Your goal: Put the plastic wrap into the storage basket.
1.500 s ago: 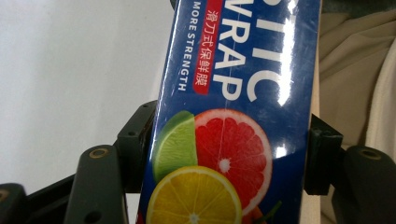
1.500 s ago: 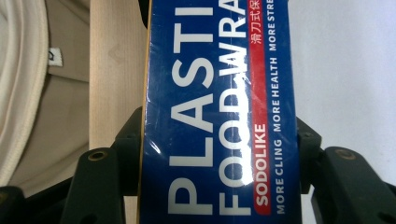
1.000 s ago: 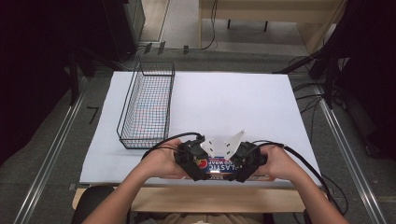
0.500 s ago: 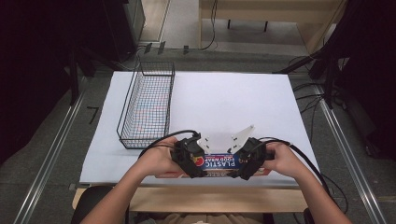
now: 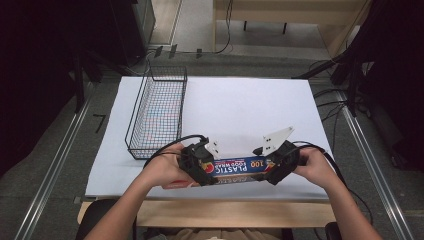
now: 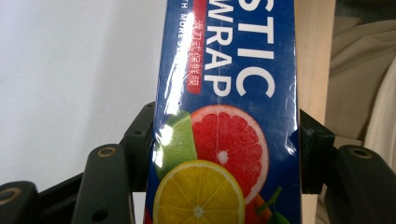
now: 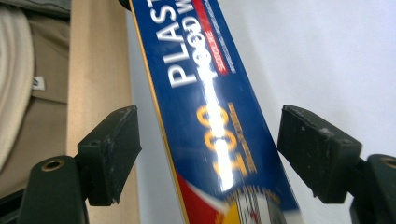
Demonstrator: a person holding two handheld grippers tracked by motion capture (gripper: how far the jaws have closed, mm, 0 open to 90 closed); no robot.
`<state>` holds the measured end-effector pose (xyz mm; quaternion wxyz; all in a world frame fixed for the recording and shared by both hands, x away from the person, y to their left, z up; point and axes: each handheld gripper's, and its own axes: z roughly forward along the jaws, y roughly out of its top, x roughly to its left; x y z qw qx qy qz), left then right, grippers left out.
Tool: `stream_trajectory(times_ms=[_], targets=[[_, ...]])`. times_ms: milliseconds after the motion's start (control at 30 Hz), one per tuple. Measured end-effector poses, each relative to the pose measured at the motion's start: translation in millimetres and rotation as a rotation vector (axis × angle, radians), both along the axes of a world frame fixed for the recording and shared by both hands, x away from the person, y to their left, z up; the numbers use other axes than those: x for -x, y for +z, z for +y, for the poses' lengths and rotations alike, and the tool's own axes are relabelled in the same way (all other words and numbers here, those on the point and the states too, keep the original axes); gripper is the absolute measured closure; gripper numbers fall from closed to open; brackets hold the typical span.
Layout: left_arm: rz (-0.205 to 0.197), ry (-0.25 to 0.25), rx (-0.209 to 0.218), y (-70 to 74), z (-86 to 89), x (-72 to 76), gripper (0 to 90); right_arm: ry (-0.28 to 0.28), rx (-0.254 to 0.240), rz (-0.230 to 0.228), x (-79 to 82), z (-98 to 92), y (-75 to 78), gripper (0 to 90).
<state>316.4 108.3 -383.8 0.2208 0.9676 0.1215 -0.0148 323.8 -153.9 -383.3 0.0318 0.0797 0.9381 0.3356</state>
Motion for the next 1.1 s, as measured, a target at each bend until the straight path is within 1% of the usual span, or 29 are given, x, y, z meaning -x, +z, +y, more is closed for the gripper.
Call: stream_trajectory(times_ms=[67,133,300,367,467,567,700,900,1100], targets=[[-0.004,0.008,0.002,1.4,2.5,-1.1,39.7,-0.008,-0.003,-0.014,-1.6,-4.7,1.1,22.4],[-0.007,0.016,0.005,3.1,5.2,-2.4,39.7,-0.028,-0.013,-0.015,-3.1,-9.8,1.7,22.2],[-0.012,0.035,0.009,6.2,10.3,-4.7,39.7,-0.065,-0.029,-0.044,-8.8,-23.5,1.3,21.7],[-0.013,0.037,0.009,6.8,12.2,-5.8,39.7,-0.085,-0.044,-0.043,-11.4,-29.6,1.2,21.5],[-0.015,0.042,0.009,8.5,14.8,-6.5,39.7,-0.107,-0.047,-0.045,-14.4,-37.4,-0.1,21.2],[-0.013,0.058,0.016,11.1,17.5,-6.9,39.7,-0.131,-0.049,-0.046,-16.9,-43.5,-1.3,21.1],[-0.019,0.075,0.022,14.7,22.3,-9.1,39.7,-0.169,-0.041,-0.058,-20.1,-48.1,-2.7,21.1],[-0.020,0.114,0.028,21.1,27.6,-10.4,39.8,-0.185,-0.041,-0.072,-22.7,-53.2,-6.9,21.1],[-0.028,0.145,0.056,29.7,33.4,-11.4,39.7,-0.207,-0.030,-0.072,-26.4,-55.1,-15.2,21.1]])
